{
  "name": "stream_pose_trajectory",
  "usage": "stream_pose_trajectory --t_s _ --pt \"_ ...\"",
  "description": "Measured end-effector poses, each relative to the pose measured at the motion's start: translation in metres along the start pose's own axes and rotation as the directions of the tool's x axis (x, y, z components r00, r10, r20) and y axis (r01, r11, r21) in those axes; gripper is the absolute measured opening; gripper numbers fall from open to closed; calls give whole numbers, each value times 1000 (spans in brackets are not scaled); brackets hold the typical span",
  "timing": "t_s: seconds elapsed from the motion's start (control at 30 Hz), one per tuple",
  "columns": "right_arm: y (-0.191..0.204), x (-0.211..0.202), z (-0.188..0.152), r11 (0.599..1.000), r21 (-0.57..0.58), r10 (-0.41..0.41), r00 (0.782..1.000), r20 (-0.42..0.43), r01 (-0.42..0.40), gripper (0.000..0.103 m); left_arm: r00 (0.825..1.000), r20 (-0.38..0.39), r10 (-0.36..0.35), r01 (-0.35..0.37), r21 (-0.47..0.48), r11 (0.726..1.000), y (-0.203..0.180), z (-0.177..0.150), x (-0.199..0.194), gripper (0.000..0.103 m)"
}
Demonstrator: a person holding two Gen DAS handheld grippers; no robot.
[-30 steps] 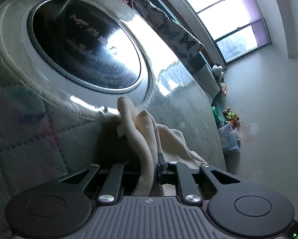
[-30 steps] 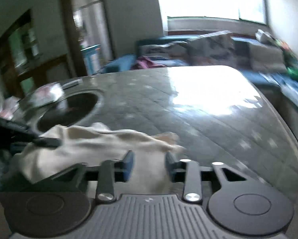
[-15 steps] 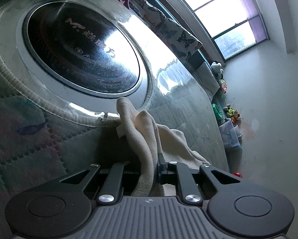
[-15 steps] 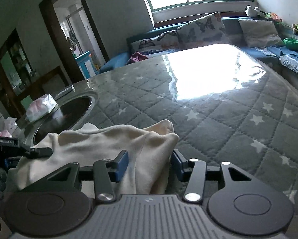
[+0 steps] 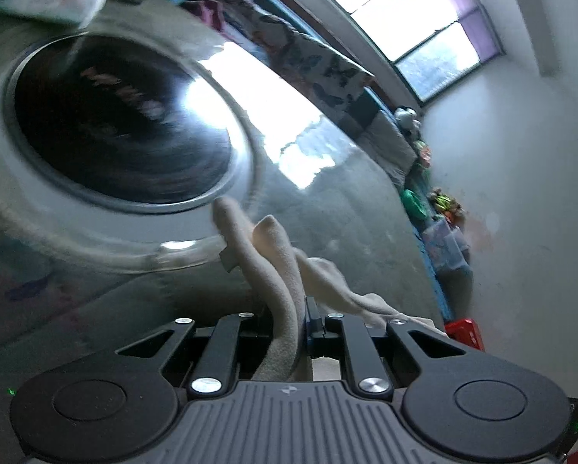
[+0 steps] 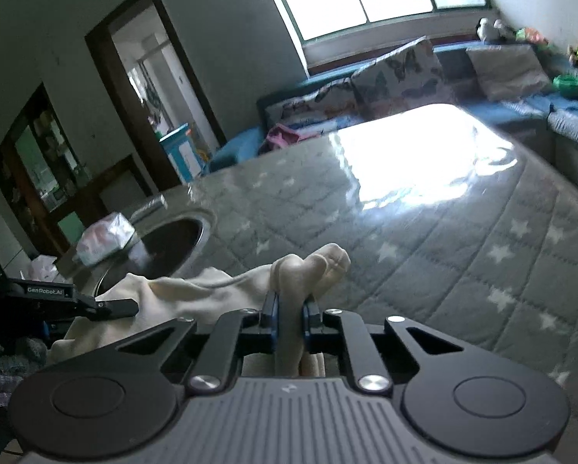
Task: Fold clothes
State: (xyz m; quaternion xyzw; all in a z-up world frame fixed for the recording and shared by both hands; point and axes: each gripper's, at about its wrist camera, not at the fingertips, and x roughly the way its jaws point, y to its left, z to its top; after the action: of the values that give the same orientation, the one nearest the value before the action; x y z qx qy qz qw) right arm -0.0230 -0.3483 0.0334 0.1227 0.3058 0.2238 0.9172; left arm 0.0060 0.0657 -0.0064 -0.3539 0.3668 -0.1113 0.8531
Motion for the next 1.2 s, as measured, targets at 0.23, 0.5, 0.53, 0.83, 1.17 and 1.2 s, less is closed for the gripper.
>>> stream_pose_trajectory --t_s 0.23,0.5,0.53,0.83,1.17,1.2 --pt "-22 -29 18 992 -26 -119 991 66 121 9 997 -51 -55 60 99 993 -53 6 37 14" --pt "-59 -49 43 964 -28 -260 957 129 266 9 988 -117 -98 119 189 975 -119 7 99 14" --pt "-63 -50 46 960 -25 -272 953 134 278 9 987 -121 -105 128 199 972 -126 8 105 14" --pt "-101 -43 48 918 -2 -393 912 116 396 10 983 -176 -62 110 277 954 -155 -10 157 14" --pt "-132 -27 37 868 43 -497 866 52 495 15 989 -146 37 15 337 941 -150 -12 159 26" --pt "-131 -28 39 866 35 -501 863 67 499 15 990 -134 48 0 337 941 -151 -9 159 30"
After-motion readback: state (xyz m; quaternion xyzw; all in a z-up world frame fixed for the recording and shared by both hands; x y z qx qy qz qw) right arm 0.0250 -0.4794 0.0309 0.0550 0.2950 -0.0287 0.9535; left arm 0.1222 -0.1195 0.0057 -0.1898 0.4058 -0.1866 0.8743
